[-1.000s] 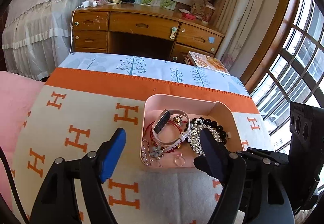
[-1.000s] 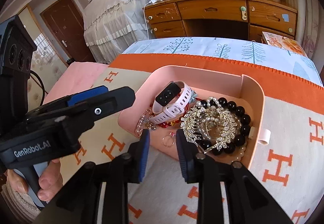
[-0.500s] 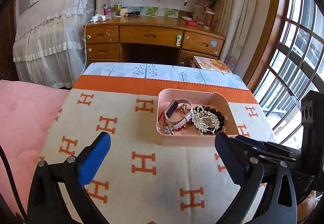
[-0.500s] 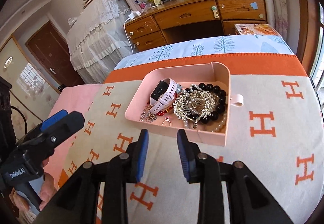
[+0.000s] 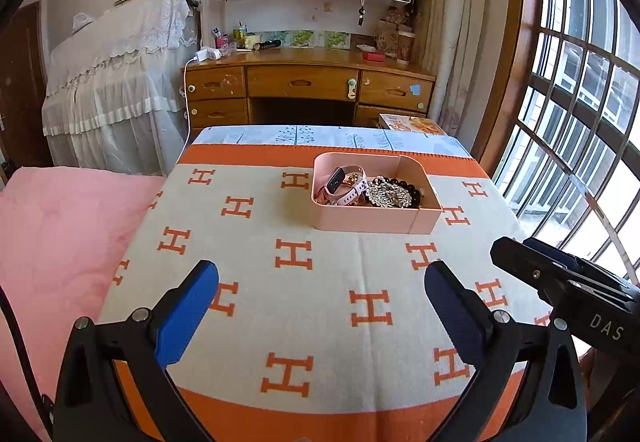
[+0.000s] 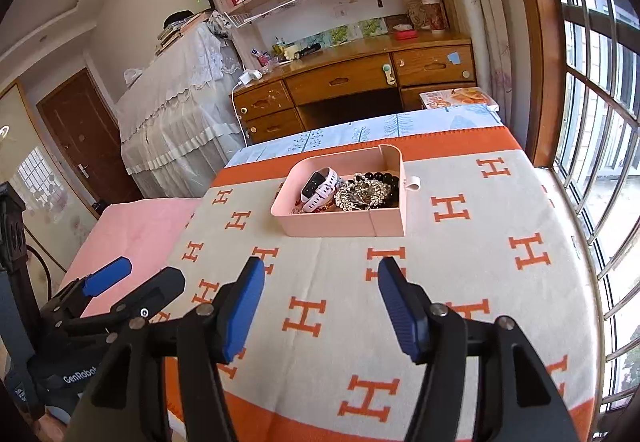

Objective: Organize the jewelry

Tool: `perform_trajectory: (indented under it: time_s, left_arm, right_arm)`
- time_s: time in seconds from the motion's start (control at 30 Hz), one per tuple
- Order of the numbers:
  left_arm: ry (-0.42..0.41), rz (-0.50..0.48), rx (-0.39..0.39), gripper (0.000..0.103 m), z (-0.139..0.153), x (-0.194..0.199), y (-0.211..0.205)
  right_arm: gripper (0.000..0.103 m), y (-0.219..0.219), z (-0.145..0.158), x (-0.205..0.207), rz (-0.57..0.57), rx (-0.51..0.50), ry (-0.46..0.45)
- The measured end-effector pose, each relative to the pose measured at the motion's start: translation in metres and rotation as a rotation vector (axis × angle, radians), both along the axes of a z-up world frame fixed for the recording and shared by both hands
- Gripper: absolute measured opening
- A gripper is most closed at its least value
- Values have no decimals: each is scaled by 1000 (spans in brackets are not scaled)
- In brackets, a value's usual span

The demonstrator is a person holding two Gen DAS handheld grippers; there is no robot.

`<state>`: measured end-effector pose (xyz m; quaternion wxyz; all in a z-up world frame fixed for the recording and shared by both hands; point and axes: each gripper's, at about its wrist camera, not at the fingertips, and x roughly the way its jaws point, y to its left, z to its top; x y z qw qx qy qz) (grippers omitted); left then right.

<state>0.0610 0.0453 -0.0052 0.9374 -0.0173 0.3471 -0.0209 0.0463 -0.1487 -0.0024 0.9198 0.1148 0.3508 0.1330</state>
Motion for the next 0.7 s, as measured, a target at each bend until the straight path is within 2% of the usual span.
perform_trajectory:
  time_s: [0.3,0.5,0.7]
  left_arm:
    - [-31,66,29,102,2,-38,-3]
    - [-76,101,67,102,7,-57,-4]
    - [-69,121,62,102,8,-70,-3]
  right_arm:
    - [61,7,8,-45,-48,-24,-57]
    - [61,16,9,-69,-74,-79,-125]
    - [61,19,6,-82,-83,-79,-138]
